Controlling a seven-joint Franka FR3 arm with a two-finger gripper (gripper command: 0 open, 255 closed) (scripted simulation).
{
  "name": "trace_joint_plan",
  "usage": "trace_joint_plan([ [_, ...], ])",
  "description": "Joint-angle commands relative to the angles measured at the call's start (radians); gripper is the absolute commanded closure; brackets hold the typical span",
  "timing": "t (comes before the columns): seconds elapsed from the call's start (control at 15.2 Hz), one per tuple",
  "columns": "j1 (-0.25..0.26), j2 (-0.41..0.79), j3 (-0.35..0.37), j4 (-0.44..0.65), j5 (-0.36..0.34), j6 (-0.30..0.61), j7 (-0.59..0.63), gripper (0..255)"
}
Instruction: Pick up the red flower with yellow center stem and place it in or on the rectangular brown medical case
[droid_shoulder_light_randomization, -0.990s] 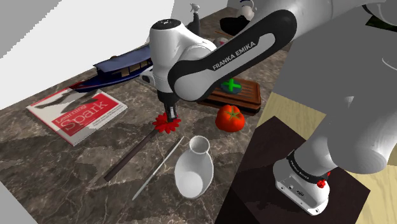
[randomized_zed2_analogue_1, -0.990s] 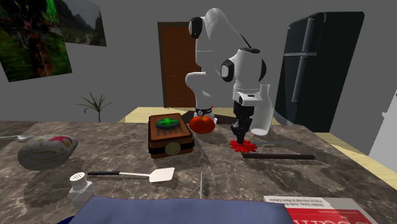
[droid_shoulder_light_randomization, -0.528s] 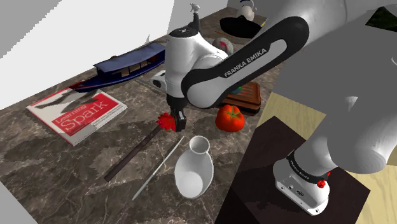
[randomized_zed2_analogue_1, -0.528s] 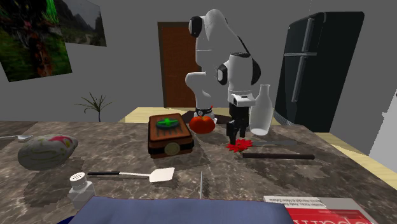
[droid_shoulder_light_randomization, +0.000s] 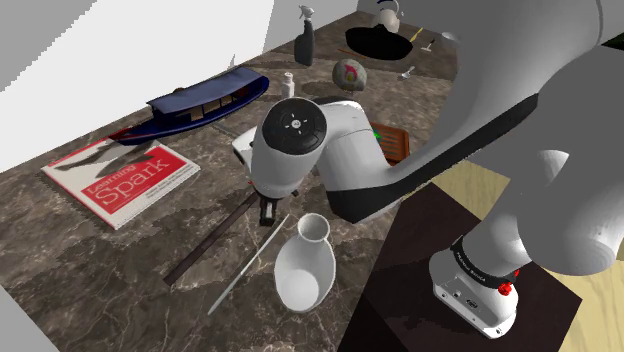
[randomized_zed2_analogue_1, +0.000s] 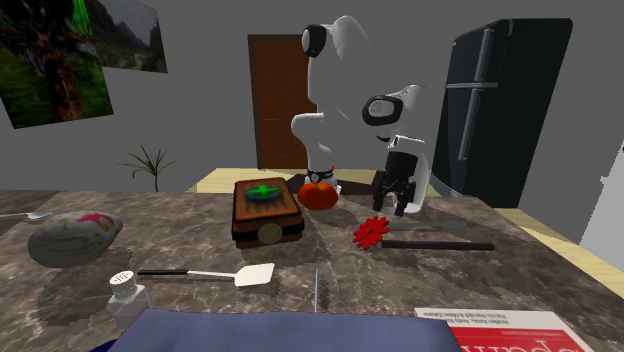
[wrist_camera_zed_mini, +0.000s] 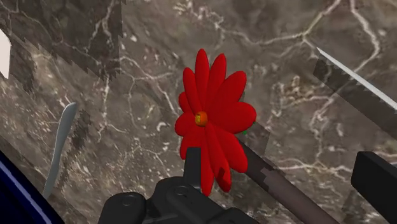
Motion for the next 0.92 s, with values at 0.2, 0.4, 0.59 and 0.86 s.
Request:
trace_joint_plan([
  [0.2,-0.007,0.065,-0.016,0.013,-0.114,0.034,0.102,0],
  [0.4,-0.007,0.073,-0.019,0.015,-0.124,0.038,0.109,0],
  [0.59,-0.007,0.073,-0.019,0.015,-0.124,0.038,0.109,0],
  [0.86,-0.007,0.073,-0.019,0.015,-0.124,0.038,0.108,255],
])
